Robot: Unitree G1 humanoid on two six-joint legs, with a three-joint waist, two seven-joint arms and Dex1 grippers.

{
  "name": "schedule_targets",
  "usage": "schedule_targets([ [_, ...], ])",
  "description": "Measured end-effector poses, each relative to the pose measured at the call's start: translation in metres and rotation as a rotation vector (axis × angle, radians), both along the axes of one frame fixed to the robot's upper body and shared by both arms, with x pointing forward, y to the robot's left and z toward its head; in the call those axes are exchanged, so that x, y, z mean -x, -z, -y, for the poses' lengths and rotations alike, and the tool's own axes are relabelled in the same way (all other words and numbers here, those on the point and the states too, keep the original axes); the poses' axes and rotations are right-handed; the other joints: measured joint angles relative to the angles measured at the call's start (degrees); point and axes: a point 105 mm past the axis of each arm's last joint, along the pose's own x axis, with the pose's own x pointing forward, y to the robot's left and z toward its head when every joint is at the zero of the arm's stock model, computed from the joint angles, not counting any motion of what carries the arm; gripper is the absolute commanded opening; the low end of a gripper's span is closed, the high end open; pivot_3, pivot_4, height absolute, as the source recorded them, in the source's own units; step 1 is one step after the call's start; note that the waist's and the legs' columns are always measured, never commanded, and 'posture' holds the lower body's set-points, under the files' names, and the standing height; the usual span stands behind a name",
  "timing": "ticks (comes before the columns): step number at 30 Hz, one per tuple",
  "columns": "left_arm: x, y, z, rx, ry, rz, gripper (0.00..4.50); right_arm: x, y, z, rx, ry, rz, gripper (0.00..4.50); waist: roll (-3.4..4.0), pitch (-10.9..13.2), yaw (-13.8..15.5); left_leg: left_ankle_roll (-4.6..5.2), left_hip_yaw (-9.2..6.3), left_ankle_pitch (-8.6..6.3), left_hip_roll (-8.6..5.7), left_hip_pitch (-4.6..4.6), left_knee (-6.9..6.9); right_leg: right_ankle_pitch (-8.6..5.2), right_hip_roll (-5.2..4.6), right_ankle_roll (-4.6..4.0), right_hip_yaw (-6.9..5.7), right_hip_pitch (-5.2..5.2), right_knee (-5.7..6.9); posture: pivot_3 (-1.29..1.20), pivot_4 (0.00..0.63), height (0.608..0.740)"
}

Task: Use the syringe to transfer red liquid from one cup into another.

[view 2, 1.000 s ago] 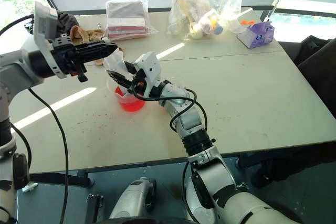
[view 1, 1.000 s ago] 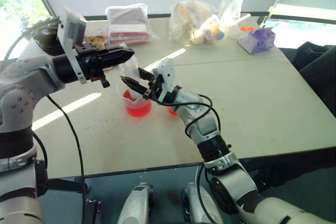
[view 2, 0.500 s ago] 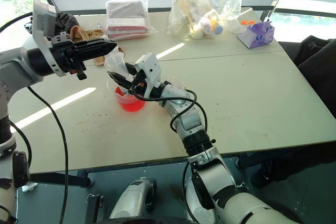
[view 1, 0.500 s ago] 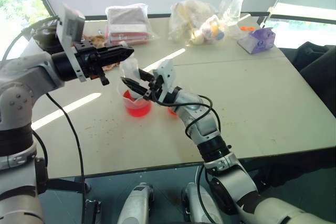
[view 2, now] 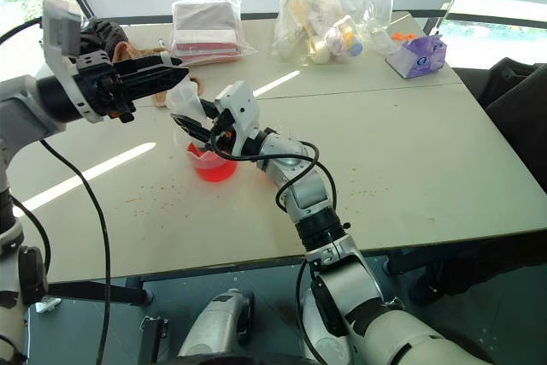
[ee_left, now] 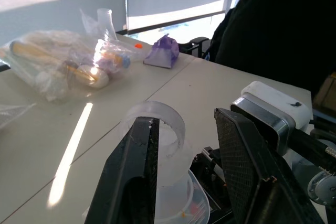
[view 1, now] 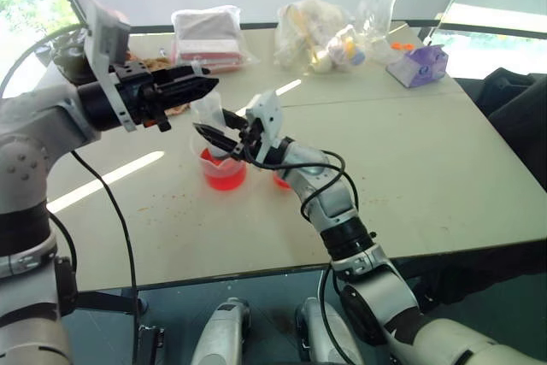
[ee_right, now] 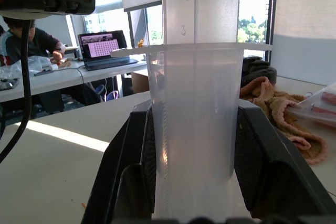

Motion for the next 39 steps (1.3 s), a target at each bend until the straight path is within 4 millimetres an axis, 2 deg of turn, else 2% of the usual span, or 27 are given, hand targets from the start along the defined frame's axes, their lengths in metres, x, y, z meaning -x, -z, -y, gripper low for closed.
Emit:
schedule_targets([
  [4,0.006,0.003,-0.010,-0.009,-0.029,0.005,2.18,0.002,0.000,-0.004,0.015,-0.019,0.004,1.39,0.00,0.00,-0.09,0.00,0.00,0.00,0.01,0.00,-0.02,0.00,0.00,0.00,0.01,-0.03,0.00,0.00,0.150,0.736],
  [8,0.010,0.008,-0.030,-0.016,-0.096,-0.006,2.18,0.002,-0.004,-0.004,0.017,-0.025,0.013,1.39,0.00,0.00,-0.06,-0.01,0.01,0.00,0.01,0.00,-0.02,0.00,-0.01,0.00,0.01,-0.04,0.00,0.00,0.150,0.736],
  [11,0.011,0.021,-0.049,-0.014,-0.161,-0.055,2.18,0.003,-0.015,-0.005,0.005,-0.032,0.044,1.39,0.01,0.00,-0.06,-0.01,0.00,0.00,0.01,0.00,-0.04,0.00,-0.02,-0.01,0.01,-0.05,0.00,0.00,0.150,0.736],
  [15,0.015,0.033,-0.063,-0.010,-0.215,-0.096,2.18,0.003,-0.023,-0.005,-0.011,-0.035,0.063,1.39,-0.03,-0.02,0.13,-0.01,-0.01,0.00,0.01,-0.01,-0.02,0.00,-0.07,-0.01,0.00,-0.04,-0.01,0.00,0.150,0.736],
  [20,0.020,0.031,-0.075,0.003,-0.265,-0.084,2.18,0.001,-0.028,-0.002,-0.024,-0.031,0.070,1.39,-0.03,-0.02,0.06,-0.02,-0.01,0.00,0.00,-0.01,-0.05,0.00,-0.09,-0.02,0.00,-0.08,0.00,0.00,0.150,0.736],
  [25,0.023,0.027,-0.069,0.006,-0.256,-0.061,2.18,0.000,-0.031,0.002,-0.026,-0.022,0.067,1.39,-0.03,-0.02,0.10,-0.02,0.00,0.00,0.00,-0.01,-0.06,0.00,-0.12,-0.02,0.00,-0.07,-0.01,0.00,0.150,0.736],
  [28,0.022,0.028,-0.065,0.022,-0.241,-0.060,2.18,0.000,-0.047,0.012,-0.057,-0.003,0.068,1.39,-0.02,-0.01,0.12,-0.02,0.00,0.00,0.00,-0.02,-0.05,0.00,-0.12,-0.03,0.00,-0.09,0.00,0.00,0.150,0.736],
  [33,0.016,0.024,-0.052,0.031,-0.191,-0.040,2.18,0.008,-0.095,0.040,-0.110,0.049,0.157,1.39,-0.03,-0.02,0.34,-0.02,0.01,0.00,-0.01,-0.03,-0.05,0.00,-0.14,-0.03,-0.02,-0.09,-0.01,0.00,0.150,0.736],
  [39,0.003,0.026,-0.033,0.059,-0.103,-0.044,2.18,0.006,-0.110,0.081,-0.087,0.196,0.194,1.39,-0.03,-0.02,0.69,-0.01,0.03,0.01,-0.02,-0.04,-0.03,0.00,-0.15,-0.03,-0.02,-0.07,-0.02,0.00,0.150,0.736],
])
